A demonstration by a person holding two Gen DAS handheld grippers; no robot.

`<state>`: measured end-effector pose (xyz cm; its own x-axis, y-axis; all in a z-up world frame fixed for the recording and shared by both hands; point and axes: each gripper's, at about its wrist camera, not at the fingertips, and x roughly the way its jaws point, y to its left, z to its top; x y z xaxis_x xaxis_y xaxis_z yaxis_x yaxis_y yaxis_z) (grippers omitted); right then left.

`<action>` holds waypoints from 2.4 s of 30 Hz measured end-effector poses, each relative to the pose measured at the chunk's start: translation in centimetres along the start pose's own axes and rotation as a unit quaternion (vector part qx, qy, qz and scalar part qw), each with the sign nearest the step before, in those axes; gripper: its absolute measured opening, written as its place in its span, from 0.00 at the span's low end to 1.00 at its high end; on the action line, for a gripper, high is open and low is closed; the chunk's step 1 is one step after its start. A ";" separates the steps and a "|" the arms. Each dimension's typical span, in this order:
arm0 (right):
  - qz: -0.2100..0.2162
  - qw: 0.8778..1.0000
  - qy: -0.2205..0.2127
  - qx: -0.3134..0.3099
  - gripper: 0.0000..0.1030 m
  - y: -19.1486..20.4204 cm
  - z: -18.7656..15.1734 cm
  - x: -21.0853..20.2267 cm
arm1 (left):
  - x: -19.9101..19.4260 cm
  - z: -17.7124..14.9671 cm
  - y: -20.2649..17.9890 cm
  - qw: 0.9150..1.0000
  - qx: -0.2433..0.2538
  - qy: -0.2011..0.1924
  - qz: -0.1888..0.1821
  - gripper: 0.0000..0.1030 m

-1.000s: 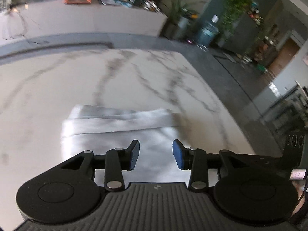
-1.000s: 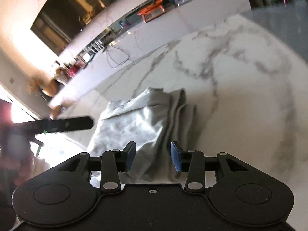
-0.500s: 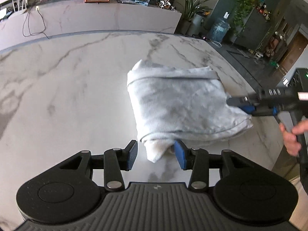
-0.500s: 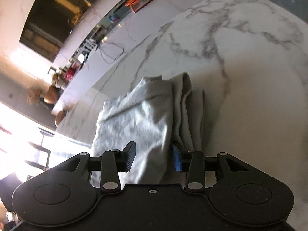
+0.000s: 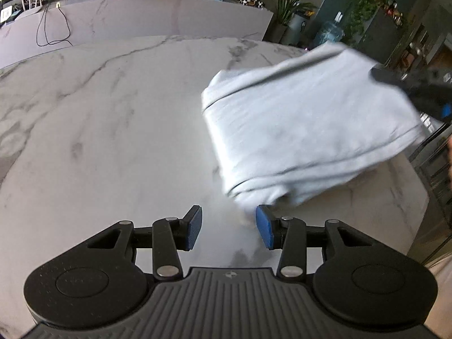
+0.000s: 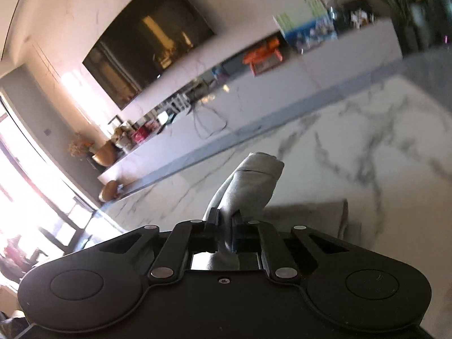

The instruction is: Fold clothes

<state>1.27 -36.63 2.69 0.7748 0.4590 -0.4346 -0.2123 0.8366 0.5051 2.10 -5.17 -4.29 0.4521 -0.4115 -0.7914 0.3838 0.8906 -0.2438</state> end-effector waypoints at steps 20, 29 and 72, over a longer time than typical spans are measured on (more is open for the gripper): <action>-0.177 0.981 0.081 -0.009 0.16 -6.6 -2.9 3.2 | 1.9 5.0 -4.6 0.999 -0.001 -0.032 -0.021 0.39; -0.214 0.975 0.060 -0.028 0.52 -6.8 -2.2 2.2 | 4.3 6.0 -4.8 0.999 -0.030 -0.018 0.006 0.50; -0.170 0.981 0.096 -0.014 0.27 -7.5 -3.4 4.0 | 7.9 6.0 -7.3 0.999 -0.022 -0.013 0.033 0.20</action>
<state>3.97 -40.06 -5.38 0.6779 0.1987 -0.7078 0.0198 0.9575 0.2878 7.72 -16.10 -5.35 0.4959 -0.3558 -0.7921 0.3174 0.9234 -0.2161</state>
